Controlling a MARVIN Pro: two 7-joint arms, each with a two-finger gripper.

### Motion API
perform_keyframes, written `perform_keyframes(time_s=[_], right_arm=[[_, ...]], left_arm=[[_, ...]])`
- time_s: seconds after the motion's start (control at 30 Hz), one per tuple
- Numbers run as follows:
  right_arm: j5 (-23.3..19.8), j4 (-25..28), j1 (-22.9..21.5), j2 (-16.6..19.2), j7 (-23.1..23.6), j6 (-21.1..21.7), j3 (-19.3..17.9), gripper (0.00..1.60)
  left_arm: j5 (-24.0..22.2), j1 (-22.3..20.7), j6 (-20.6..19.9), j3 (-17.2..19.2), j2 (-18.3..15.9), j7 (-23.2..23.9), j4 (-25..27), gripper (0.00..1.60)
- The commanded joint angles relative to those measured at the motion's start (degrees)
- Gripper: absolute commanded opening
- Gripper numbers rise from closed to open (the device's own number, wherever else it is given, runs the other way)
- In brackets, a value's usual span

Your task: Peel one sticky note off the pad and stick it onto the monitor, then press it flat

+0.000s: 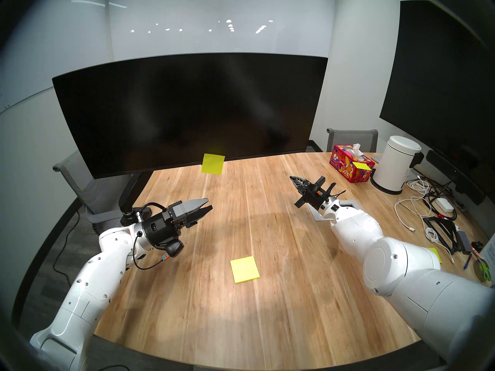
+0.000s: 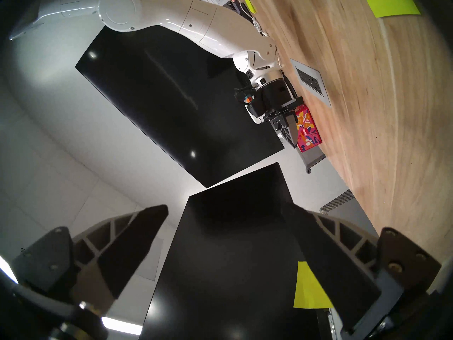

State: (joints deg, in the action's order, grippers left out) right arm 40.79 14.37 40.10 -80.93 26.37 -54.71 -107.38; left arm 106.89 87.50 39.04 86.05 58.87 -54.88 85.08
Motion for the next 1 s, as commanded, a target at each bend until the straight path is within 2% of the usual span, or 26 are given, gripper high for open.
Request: perform_keyframes(time_s=[0.0,0.57,0.6,0.63,0.67,0.97], right_arm=[[-1.61,2.88,0.26,-0.27,1.16,-0.29,-0.7,0.0],[-4.14,8.54,2.62,-1.09,5.65,-0.29,-2.53,0.0],[-4.27,8.9,2.77,-1.16,5.95,-0.29,-2.59,0.04],[-4.4,9.19,2.9,-1.22,6.18,-0.29,-2.68,0.67],[-4.61,9.64,3.1,-1.3,6.51,-0.29,-2.8,1.16],[-6.44,13.56,4.99,-2.01,9.24,-0.29,-3.79,1.16]], left_arm=[[0.05,2.04,-1.91,1.51,-0.05,-0.17,2.86,1.6],[0.56,5.91,-5.0,3.54,0.4,-0.01,6.8,1.6],[0.56,6.11,-5.16,3.63,0.44,0.02,6.99,1.6],[0.57,6.26,-5.29,3.72,0.48,0.05,7.15,1.6],[0.57,6.49,-5.48,3.85,0.55,0.08,7.37,1.6],[0.59,8.28,-6.96,4.87,1.13,0.47,9.09,1.6]])
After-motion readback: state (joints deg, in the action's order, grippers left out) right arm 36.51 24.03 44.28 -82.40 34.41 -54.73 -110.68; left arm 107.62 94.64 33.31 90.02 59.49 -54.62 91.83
